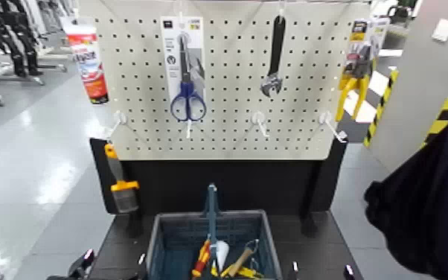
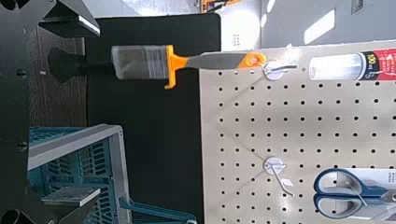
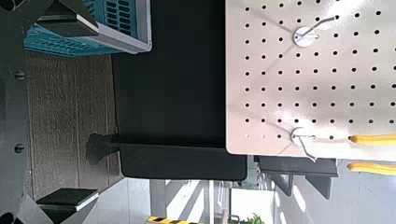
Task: Put the yellow paint brush into the crate.
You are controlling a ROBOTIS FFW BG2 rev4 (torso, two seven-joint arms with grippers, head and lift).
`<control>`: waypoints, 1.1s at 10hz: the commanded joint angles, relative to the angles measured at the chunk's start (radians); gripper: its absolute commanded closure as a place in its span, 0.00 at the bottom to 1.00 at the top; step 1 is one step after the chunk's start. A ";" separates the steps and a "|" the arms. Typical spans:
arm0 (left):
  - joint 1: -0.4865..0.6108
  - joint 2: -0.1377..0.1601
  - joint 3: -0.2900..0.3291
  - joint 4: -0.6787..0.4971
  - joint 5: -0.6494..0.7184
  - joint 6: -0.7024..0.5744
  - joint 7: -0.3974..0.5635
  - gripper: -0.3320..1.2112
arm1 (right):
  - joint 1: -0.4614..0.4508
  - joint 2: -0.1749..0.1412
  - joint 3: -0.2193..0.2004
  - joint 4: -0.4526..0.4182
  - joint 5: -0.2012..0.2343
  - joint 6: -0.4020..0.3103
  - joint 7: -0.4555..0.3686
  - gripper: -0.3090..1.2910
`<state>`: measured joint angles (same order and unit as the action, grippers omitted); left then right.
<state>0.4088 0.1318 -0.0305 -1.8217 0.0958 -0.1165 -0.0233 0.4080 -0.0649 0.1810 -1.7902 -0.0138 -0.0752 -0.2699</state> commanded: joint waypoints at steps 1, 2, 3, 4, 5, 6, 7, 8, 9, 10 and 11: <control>-0.004 0.000 -0.002 0.004 0.007 0.001 -0.004 0.28 | 0.000 -0.001 0.002 0.002 0.000 0.000 0.000 0.25; -0.005 0.000 -0.002 0.004 0.007 0.003 -0.007 0.28 | -0.002 -0.001 0.002 0.002 0.000 0.000 0.000 0.26; -0.007 0.002 -0.002 0.008 0.010 0.003 -0.009 0.28 | -0.002 -0.001 0.003 0.003 0.000 -0.002 0.000 0.26; -0.013 0.002 0.006 0.012 0.018 0.008 -0.030 0.28 | -0.003 -0.003 0.005 0.005 -0.002 0.000 0.000 0.26; -0.025 -0.001 0.029 0.027 0.045 0.014 -0.084 0.28 | -0.005 -0.004 0.006 0.005 -0.002 0.000 0.000 0.26; -0.036 -0.003 0.072 0.038 0.065 0.021 -0.142 0.28 | -0.006 -0.004 0.006 0.006 -0.002 0.000 0.000 0.26; -0.048 -0.005 0.115 0.038 0.073 0.040 -0.190 0.28 | -0.008 -0.006 0.008 0.006 -0.002 0.003 0.000 0.26; -0.068 -0.005 0.158 0.036 0.073 0.075 -0.248 0.28 | -0.009 -0.006 0.008 0.006 -0.002 0.003 0.000 0.26; -0.082 0.011 0.181 0.035 0.071 0.095 -0.270 0.28 | -0.009 -0.007 0.009 0.006 -0.003 0.005 0.000 0.26; -0.099 0.034 0.195 0.035 0.082 0.118 -0.293 0.28 | -0.011 -0.007 0.011 0.006 -0.003 0.006 0.000 0.26; -0.119 0.060 0.211 0.036 0.090 0.141 -0.320 0.28 | -0.012 -0.009 0.011 0.006 -0.003 0.009 0.001 0.26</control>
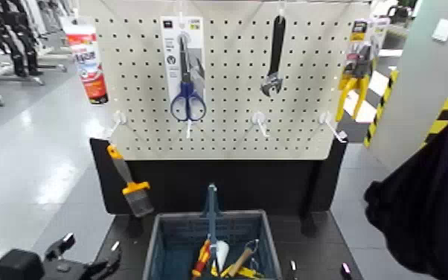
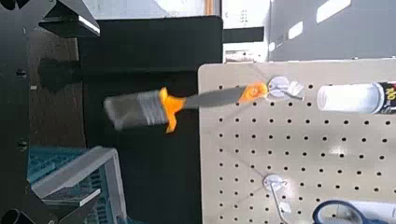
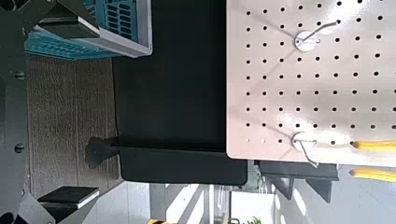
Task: Put the yellow paint brush into the crate.
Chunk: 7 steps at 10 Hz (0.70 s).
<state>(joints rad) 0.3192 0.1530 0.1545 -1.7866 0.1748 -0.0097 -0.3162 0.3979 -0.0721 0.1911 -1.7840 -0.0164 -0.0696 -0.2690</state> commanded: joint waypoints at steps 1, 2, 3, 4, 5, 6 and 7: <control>-0.054 0.063 0.045 0.010 0.025 0.057 -0.055 0.28 | -0.002 -0.001 0.001 0.000 0.000 0.004 0.001 0.26; -0.075 0.088 0.054 0.023 0.032 0.071 -0.083 0.28 | -0.002 -0.001 0.002 0.000 0.000 0.005 0.001 0.26; -0.103 0.108 0.060 0.035 0.043 0.097 -0.113 0.28 | -0.002 -0.001 0.002 0.000 0.000 0.005 0.001 0.26; -0.130 0.132 0.066 0.055 0.069 0.119 -0.149 0.28 | -0.002 0.000 0.002 0.002 0.000 0.005 0.001 0.26; -0.157 0.154 0.074 0.075 0.084 0.135 -0.184 0.29 | -0.002 0.000 0.002 0.002 0.000 0.005 0.001 0.26; -0.173 0.169 0.083 0.082 0.091 0.146 -0.193 0.29 | -0.002 0.000 0.002 0.002 0.000 0.005 0.001 0.26; -0.203 0.192 0.077 0.108 0.101 0.154 -0.211 0.29 | -0.002 0.000 0.002 0.002 0.000 0.007 0.001 0.26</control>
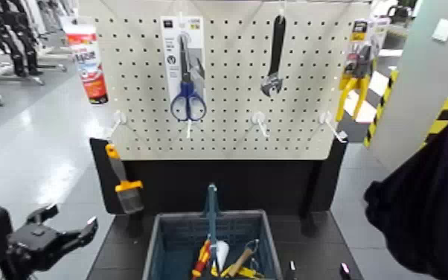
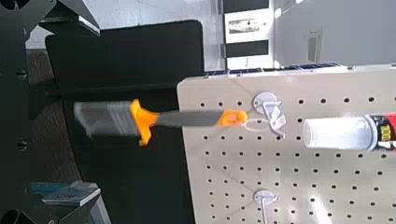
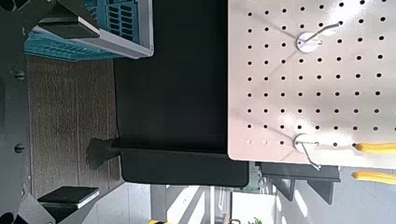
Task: Put the yellow paint brush into the crate.
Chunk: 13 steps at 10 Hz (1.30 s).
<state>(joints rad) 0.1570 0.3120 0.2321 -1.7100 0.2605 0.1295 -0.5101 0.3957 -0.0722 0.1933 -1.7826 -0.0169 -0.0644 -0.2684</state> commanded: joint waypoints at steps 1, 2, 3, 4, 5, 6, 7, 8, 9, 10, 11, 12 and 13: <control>-0.077 0.053 -0.010 0.070 0.040 0.021 -0.047 0.29 | 0.000 0.000 0.000 -0.001 0.000 0.002 0.000 0.26; -0.116 0.075 -0.023 0.112 0.059 0.025 -0.074 0.29 | -0.002 0.000 0.000 0.000 -0.002 0.002 0.000 0.26; -0.159 0.099 -0.043 0.150 0.059 0.032 -0.099 0.29 | -0.002 0.000 0.002 0.000 0.000 0.003 0.000 0.26; -0.192 0.118 -0.063 0.182 0.062 0.041 -0.123 0.29 | -0.002 0.000 0.002 0.000 0.000 0.005 0.000 0.26; -0.218 0.133 -0.082 0.211 0.071 0.050 -0.140 0.29 | -0.002 0.000 0.002 0.000 -0.002 0.005 0.000 0.26; -0.254 0.142 -0.103 0.251 0.075 0.055 -0.168 0.29 | -0.002 0.000 0.002 0.000 -0.002 0.005 0.000 0.26; -0.284 0.151 -0.125 0.282 0.080 0.059 -0.186 0.29 | -0.003 0.000 0.003 0.002 -0.002 0.005 0.000 0.26; -0.313 0.164 -0.151 0.313 0.094 0.064 -0.205 0.29 | -0.003 0.002 0.003 0.003 -0.002 0.003 0.000 0.26; -0.346 0.176 -0.185 0.337 0.100 0.068 -0.223 0.29 | -0.005 0.002 0.005 0.003 -0.003 0.003 0.001 0.26; -0.376 0.183 -0.217 0.357 0.109 0.067 -0.231 0.30 | -0.006 0.002 0.006 0.005 -0.003 0.003 0.001 0.26; -0.401 0.193 -0.246 0.374 0.121 0.065 -0.239 0.30 | -0.008 0.002 0.006 0.006 -0.005 0.003 0.001 0.26; -0.422 0.200 -0.270 0.391 0.137 0.059 -0.246 0.30 | -0.008 0.002 0.008 0.006 -0.006 0.003 0.001 0.26; -0.438 0.205 -0.281 0.397 0.148 0.056 -0.249 0.30 | -0.009 0.002 0.008 0.008 -0.006 0.005 0.001 0.26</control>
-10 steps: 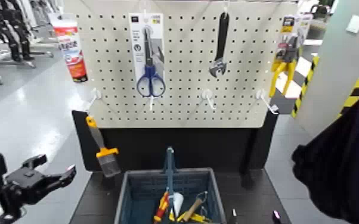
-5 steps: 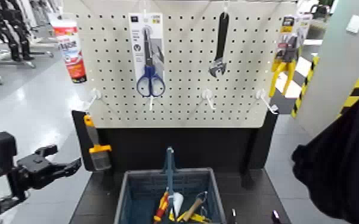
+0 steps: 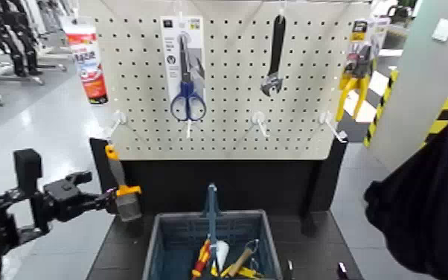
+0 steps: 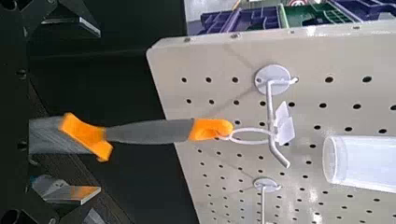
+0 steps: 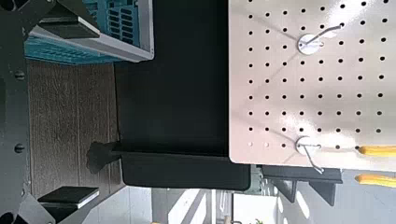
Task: Put the yellow paint brush into the crate.
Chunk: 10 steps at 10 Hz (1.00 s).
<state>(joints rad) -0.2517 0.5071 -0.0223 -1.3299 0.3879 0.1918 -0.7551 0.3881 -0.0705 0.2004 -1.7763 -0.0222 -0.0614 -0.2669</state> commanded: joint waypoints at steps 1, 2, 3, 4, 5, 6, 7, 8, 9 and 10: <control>-0.043 0.014 -0.038 0.023 0.025 -0.009 -0.006 0.30 | -0.005 -0.002 0.002 0.003 -0.001 0.002 0.000 0.26; -0.057 0.016 -0.051 0.037 0.034 -0.015 -0.007 0.30 | -0.005 -0.002 0.004 0.003 -0.001 0.002 0.002 0.26; -0.067 0.016 -0.064 0.054 0.048 -0.026 -0.009 0.30 | -0.006 -0.002 0.005 0.005 -0.002 0.002 0.002 0.26; -0.084 0.014 -0.082 0.069 0.052 -0.031 -0.012 0.30 | -0.008 -0.002 0.005 0.005 -0.002 0.002 0.002 0.26; -0.100 0.014 -0.100 0.086 0.063 -0.038 -0.013 0.30 | -0.008 -0.002 0.005 0.006 -0.004 0.000 0.003 0.26; -0.110 0.013 -0.114 0.092 0.069 -0.040 -0.016 0.30 | -0.008 -0.002 0.005 0.008 -0.005 -0.002 0.003 0.26; -0.116 0.013 -0.127 0.100 0.077 -0.041 -0.018 0.30 | -0.009 -0.002 0.005 0.011 -0.007 -0.005 0.003 0.26; -0.121 0.013 -0.134 0.106 0.080 -0.041 -0.020 0.31 | -0.009 -0.002 0.005 0.011 -0.008 -0.008 0.003 0.26; -0.124 0.013 -0.139 0.109 0.080 -0.040 -0.020 0.33 | -0.009 -0.002 0.005 0.012 -0.010 -0.011 0.003 0.26; -0.124 0.011 -0.137 0.110 0.078 -0.040 -0.021 0.49 | -0.009 -0.002 0.005 0.012 -0.010 -0.012 0.003 0.26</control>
<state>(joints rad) -0.3753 0.5192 -0.1592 -1.2213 0.4673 0.1516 -0.7758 0.3789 -0.0721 0.2055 -1.7642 -0.0320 -0.0722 -0.2638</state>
